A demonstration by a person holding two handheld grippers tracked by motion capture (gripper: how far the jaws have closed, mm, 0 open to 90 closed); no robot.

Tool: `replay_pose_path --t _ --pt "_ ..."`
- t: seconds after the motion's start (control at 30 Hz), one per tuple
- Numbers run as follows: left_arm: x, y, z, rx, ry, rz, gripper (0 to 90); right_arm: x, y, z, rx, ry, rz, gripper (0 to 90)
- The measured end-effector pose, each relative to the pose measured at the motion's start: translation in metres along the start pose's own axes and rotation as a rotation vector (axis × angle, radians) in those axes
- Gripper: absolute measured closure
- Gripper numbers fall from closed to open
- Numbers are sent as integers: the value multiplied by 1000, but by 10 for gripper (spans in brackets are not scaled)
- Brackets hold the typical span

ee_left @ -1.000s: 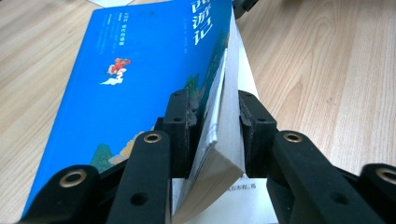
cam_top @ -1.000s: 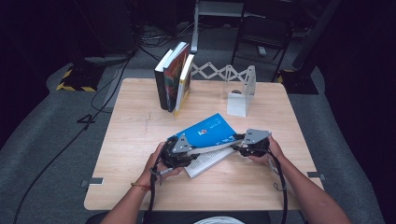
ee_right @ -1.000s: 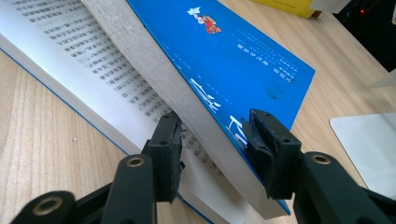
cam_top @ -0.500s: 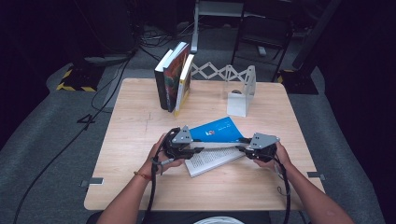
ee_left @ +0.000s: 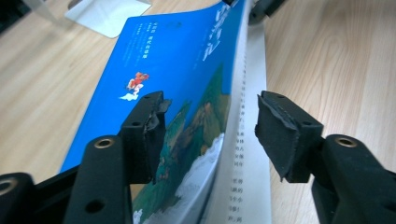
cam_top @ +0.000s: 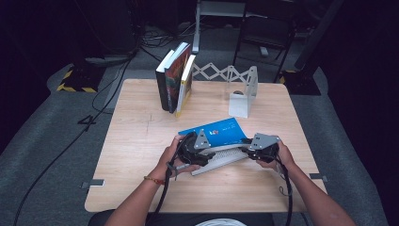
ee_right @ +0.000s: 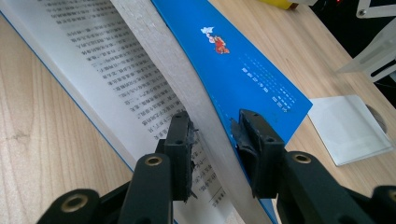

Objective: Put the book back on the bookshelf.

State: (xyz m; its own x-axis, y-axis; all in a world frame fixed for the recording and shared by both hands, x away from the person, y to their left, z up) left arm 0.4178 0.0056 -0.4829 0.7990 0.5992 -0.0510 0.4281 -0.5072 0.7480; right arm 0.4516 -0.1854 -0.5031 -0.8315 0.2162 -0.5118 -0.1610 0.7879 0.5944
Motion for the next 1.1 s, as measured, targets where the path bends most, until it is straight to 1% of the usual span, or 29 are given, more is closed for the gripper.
replay_pose_path --t 0.03,0.07,0.1,0.13,0.2,0.27,0.33,0.37,0.4,0.43,0.47,0.53,0.57,0.6,0.63,0.67,0.7,0.77,0.8,0.83,0.87,0.9,0.93,0.97,1.0,1.03,1.1 --pt "2 -3 3 13 10 -2 448 0 1 0 -5 1 7 664" --pt "4 -6 6 27 31 18 490 -1 2 -1 -7 1 7 664" --pt "5 -8 9 28 37 32 514 -2 2 -1 -5 6 -2 663" --pt "6 -10 10 31 31 35 567 -1 2 0 2 11 -7 660" --pt "7 -11 10 18 25 55 621 0 1 2 5 22 -9 656" --pt "9 -11 9 14 19 70 652 0 1 3 -6 24 2 644" --pt "9 -13 10 18 15 77 663 -1 1 3 -24 29 11 612" --pt "10 -14 10 27 13 73 669 -2 -1 3 -30 53 33 565" --pt "10 -15 10 21 4 62 674 -4 -2 4 -35 50 42 528" --pt "11 -16 9 17 1 57 675 -7 -7 3 -47 43 44 521" --pt "11 -16 9 17 1 57 675 -7 -7 3 -47 43 44 521" --pt "15 -17 6 9 -11 49 676 -13 -16 0 -94 66 97 514" --pt "18 -18 3 0 -23 32 678 -18 -26 2 -64 47 83 531" --pt "18 -18 3 0 -23 32 678 -18 -26 2 -64 47 83 531" --pt "20 -20 1 -1 -26 29 678 -19 -29 3 -56 41 91 564" --pt "21 -21 1 0 -31 31 678 -20 -31 4 -84 52 115 613" --pt "23 -23 -1 5 -32 29 679 -19 -29 5 -117 67 120 639" --pt "24 -25 -2 11 -33 36 681 -20 -26 6 -123 51 91 625" --pt "24 -25 -3 11 -36 38 682 -20 -24 7 -135 44 82 552" --pt "25 -26 -3 16 -39 42 682 -21 -22 6 -144 32 83 471" --pt "25 -26 -3 16 -39 42 682 -21 -22 6 -144 32 83 471" --pt "26 -27 -4 21 -44 47 682 -22 -19 7 -145 17 77 466" --pt "26 -27 -4 25 -43 48 682 -21 -17 7 -141 21 59 463" --pt "27 -27 -5 24 -45 41 682 -17 -12 8 -163 60 58 566" --pt "28 -28 -5 27 -43 42 681 -16 -11 9 -159 56 43 577" --pt "28 -28 -5 27 -43 42 679 -16 -11 9 -159 56 43 577" --pt "29 -29 -7 35 -45 30 668 -14 -9 9 -159 62 18 609"
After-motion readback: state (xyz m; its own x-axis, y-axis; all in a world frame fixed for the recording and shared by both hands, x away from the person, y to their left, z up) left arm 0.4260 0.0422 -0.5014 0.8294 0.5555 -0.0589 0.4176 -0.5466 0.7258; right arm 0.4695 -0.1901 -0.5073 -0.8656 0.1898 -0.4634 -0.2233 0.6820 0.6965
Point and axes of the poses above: each handheld gripper's, and its own axes: z roughly forward along the jaws, y roughly out of its top, x roughly to its left, the point moved 8 cm from there along z, roughly forward along the jaws, and after that the axes turned 12 degrees about -z, right-handed, at the moved point
